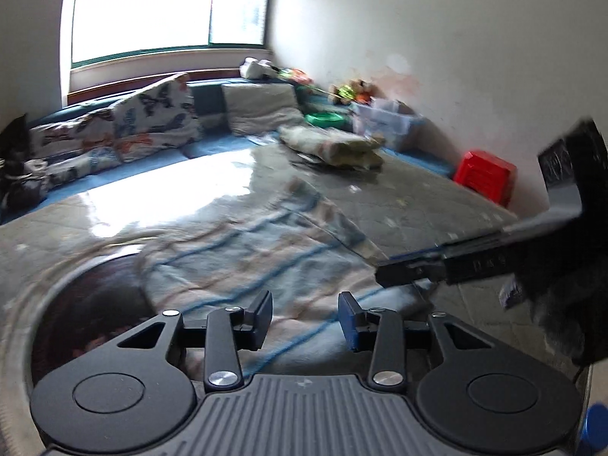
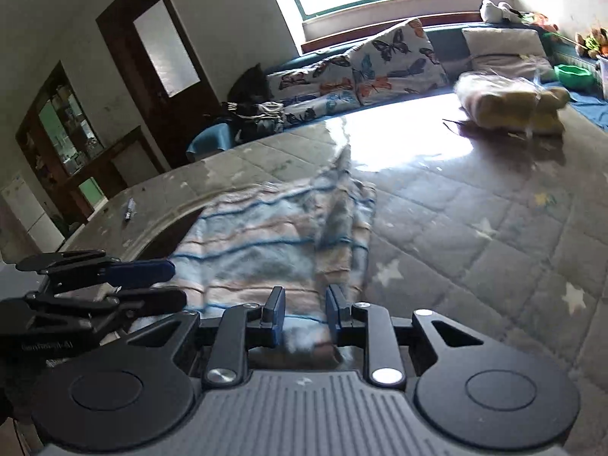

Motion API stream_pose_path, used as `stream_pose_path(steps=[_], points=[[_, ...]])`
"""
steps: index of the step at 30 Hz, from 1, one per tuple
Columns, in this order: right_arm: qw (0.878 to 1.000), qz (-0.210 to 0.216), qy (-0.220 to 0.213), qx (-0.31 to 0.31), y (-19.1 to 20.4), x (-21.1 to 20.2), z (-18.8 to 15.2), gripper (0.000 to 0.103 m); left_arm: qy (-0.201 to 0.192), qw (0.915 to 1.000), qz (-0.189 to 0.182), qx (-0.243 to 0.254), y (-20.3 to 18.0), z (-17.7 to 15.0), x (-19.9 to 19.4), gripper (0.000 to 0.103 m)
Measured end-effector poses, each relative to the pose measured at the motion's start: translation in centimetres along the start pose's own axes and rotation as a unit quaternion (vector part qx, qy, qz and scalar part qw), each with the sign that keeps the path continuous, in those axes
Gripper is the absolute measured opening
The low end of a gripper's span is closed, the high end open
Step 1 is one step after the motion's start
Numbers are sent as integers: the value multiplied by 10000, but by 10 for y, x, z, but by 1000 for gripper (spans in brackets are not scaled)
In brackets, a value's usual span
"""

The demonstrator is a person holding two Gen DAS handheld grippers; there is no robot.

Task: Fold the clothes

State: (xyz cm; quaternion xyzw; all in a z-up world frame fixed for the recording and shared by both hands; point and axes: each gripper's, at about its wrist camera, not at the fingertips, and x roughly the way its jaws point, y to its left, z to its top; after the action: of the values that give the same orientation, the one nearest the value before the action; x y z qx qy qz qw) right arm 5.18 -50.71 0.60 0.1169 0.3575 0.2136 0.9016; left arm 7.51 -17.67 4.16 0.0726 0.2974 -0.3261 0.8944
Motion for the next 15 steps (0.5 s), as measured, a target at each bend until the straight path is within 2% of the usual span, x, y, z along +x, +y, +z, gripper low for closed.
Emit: stream_pose_path(steps=[4, 9, 15], points=[[9999, -39, 24, 104, -9, -1, -7, 23, 49, 9999, 15, 161, -5, -13, -5, 41], [9999, -140, -27, -75, -2, -5, -8, 24, -47, 9987, 362, 364, -4, -28, -28, 43], [9992, -135, -63, -369, 13, -8, -12, 24, -107, 9968, 607, 515, -5, -47, -45, 48]])
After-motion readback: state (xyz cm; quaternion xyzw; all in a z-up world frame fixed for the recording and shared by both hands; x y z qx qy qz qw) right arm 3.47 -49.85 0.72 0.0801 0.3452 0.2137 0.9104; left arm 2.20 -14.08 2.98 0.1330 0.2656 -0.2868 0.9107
